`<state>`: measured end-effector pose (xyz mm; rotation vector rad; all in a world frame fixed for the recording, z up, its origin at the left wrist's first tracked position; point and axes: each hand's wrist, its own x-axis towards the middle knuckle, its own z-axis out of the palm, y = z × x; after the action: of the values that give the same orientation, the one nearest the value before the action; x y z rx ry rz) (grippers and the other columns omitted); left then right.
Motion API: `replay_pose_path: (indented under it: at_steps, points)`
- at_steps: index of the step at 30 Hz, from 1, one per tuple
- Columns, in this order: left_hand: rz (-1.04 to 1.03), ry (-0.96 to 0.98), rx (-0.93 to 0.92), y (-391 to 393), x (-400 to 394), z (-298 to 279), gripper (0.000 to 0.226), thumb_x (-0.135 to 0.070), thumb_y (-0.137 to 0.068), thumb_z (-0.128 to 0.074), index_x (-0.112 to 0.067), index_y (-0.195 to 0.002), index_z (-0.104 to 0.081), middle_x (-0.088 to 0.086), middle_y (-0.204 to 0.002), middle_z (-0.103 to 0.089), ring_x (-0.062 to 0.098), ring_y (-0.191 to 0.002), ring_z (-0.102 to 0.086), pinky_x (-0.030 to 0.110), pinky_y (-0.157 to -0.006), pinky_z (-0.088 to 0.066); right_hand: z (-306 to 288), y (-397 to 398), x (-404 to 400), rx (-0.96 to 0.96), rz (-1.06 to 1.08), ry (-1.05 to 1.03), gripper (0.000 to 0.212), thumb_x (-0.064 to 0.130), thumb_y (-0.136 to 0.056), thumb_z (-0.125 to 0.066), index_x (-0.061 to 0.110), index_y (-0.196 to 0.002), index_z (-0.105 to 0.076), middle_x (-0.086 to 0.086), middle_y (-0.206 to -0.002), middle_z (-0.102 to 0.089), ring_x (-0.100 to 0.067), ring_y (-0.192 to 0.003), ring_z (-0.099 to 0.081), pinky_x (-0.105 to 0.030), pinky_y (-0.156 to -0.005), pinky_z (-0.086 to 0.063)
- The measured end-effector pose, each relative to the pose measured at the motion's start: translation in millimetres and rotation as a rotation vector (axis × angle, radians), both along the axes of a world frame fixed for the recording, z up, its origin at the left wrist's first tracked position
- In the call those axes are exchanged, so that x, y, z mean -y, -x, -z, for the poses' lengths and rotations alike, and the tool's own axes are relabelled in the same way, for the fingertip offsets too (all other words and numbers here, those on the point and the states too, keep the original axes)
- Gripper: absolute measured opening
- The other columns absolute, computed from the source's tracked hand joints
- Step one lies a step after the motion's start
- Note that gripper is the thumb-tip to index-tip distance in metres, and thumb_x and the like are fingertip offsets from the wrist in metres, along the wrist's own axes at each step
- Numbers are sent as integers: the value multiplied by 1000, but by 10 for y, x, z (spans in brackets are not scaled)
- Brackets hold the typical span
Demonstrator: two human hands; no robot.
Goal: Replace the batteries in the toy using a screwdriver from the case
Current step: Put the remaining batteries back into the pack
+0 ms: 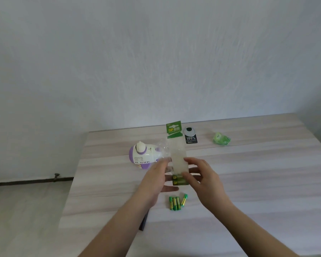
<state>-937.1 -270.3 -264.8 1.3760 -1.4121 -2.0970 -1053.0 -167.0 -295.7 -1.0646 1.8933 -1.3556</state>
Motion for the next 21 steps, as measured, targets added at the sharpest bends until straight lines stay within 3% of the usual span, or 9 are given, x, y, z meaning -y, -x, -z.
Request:
replay_pose_path:
  at_steps: [5, 10, 14, 21]
  points:
    - [-22, -49, 127, -318, 84, 280, 29, -38, -101, -36, -24, -114, -57, 14, -113, -62, 29, -98, -67, 45, -77, -60, 364, -18, 102, 92, 192, -120, 18, 22, -97, -52, 28, -110, -62, 6, -97, -63, -11, -86, -64, -24, -67, -56]
    - [-13, -135, 217, -682, 136, 595, 33, -39, -96, -42, -17, -113, -60, 24, -118, -60, 35, -102, -66, 34, -60, -58, 1149, -90, 82, 42, 151, -569, 21, 26, -97, -49, 21, -114, -61, 3, -91, -65, -17, -80, -65, -40, -74, -57]
    - [17, -187, 207, -877, 209, 760, 32, -36, -97, -42, -18, -117, -59, 18, -115, -65, 31, -99, -68, 34, -64, -59, 1569, -253, 58, -4, 188, -738, 27, 31, -96, -51, 16, -118, -57, -1, -88, -67, -21, -78, -65, -36, -69, -54]
    - [74, -206, 178, -987, 352, 742, 29, -36, -99, -41, -20, -116, -59, 15, -111, -67, 32, -99, -67, 44, -79, -60, 1705, -380, 249, -76, 249, -878, 31, 26, -97, -51, 9, -121, -42, -7, -91, -58, -25, -77, -57, -33, -61, -43]
